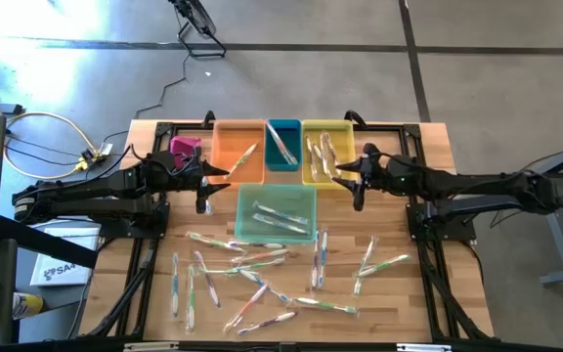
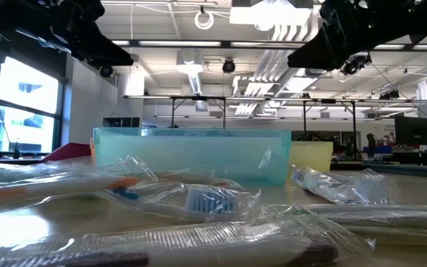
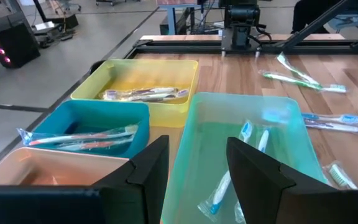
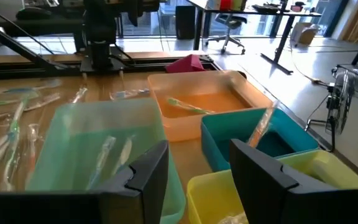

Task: Pick & Place Toothbrushes
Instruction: Put the blue toothbrush into the green bin

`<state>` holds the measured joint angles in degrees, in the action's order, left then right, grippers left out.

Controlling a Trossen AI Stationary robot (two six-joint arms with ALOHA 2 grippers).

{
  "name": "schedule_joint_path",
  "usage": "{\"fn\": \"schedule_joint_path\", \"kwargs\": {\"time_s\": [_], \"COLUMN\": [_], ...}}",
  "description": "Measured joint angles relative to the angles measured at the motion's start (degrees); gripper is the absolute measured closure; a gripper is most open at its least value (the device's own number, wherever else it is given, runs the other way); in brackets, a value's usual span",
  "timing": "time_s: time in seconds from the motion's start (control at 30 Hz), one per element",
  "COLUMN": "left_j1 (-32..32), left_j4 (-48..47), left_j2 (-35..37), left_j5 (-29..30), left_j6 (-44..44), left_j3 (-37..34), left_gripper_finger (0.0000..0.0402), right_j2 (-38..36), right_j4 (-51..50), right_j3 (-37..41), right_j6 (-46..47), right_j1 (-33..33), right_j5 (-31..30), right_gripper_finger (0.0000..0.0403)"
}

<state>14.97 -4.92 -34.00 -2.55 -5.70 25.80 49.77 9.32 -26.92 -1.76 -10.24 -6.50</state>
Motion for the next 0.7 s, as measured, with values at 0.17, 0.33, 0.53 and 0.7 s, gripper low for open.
{"fn": "schedule_joint_path", "kwargs": {"time_s": [0.17,0.33,0.53,0.7], "left_j1": [0.0,0.0,0.0,0.0], "left_j4": [-2.5,-2.4,-0.9,-0.9], "left_j2": [0.0,0.0,0.0,0.0], "left_j5": [0.0,0.0,0.0,0.0], "left_j6": [0.1,1.1,6.0,8.1], "left_j3": [0.0,0.0,0.0,0.0], "left_gripper_finger": [0.0245,0.0245,0.0245,0.0245], "right_j2": [1.6,2.2,2.2,2.2], "right_j4": [0.3,0.4,0.9,1.0], "right_j3": [0.0,0.0,0.0,0.0], "right_j6": [0.0,0.0,0.0,0.0], "right_j1": [0.0,0.0,0.0,0.0], "right_j5": [0.0,0.0,0.4,0.7], "right_gripper_finger": [0.0241,0.0241,0.0241,0.0241]}}
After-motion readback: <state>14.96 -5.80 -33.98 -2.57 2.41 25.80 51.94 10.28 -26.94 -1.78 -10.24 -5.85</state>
